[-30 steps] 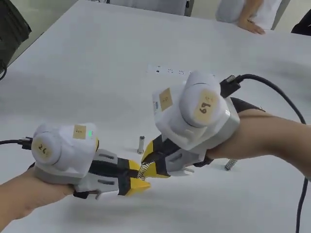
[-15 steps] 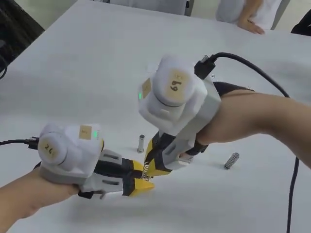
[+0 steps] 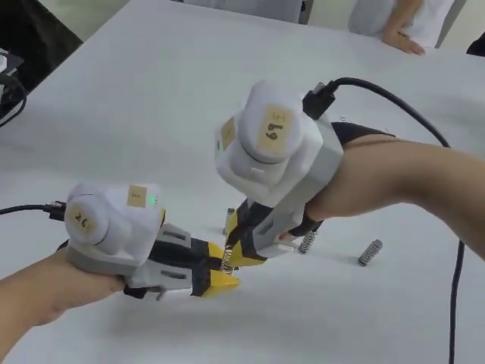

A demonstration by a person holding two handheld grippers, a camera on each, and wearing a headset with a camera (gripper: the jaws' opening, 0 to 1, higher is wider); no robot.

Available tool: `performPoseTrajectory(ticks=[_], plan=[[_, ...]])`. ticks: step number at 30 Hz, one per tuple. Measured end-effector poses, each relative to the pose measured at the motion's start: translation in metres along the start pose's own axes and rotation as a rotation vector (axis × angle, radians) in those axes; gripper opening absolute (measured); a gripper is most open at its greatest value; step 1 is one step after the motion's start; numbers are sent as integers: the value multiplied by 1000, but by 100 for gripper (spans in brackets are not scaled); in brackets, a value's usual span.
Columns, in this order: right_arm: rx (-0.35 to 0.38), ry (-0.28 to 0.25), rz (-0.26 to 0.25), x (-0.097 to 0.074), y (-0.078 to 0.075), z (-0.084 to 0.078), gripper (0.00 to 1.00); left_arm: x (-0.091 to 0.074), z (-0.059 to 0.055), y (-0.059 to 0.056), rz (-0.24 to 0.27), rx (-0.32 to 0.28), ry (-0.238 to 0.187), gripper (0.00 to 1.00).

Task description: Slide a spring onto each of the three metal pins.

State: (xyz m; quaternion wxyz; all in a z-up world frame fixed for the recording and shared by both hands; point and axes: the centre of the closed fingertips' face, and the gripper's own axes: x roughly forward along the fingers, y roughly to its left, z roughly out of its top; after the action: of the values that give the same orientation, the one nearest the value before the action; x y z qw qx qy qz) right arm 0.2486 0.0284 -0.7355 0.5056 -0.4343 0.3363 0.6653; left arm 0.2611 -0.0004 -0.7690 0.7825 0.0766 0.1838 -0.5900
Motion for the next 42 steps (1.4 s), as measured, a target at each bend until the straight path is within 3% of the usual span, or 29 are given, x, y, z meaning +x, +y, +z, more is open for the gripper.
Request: performPoseTrajectory(ticks=[4,11,13,21,28,33,42], plan=[[-49,13,-23,-2,-5,4,6,-3,3,6,11,-6,-8,2],[-40,21,-21,-3,-10,5,6,-4,5,8,19,-17,-7,2],[-36,23,-18,-2,-10,4,6,-3,4,7,21,-44,-3,2],[-10,31,8,3,-13,3,6,-1,-1,9,30,-50,26,2],[-25,32,4,2,-14,5,6,-6,0,12,39,-62,19,3],[-44,72,-1,4,-14,-2,6,-7,6,15,48,-67,2,6],[-50,74,-27,-2,-20,-1,6,-15,-4,12,61,-75,15,11]])
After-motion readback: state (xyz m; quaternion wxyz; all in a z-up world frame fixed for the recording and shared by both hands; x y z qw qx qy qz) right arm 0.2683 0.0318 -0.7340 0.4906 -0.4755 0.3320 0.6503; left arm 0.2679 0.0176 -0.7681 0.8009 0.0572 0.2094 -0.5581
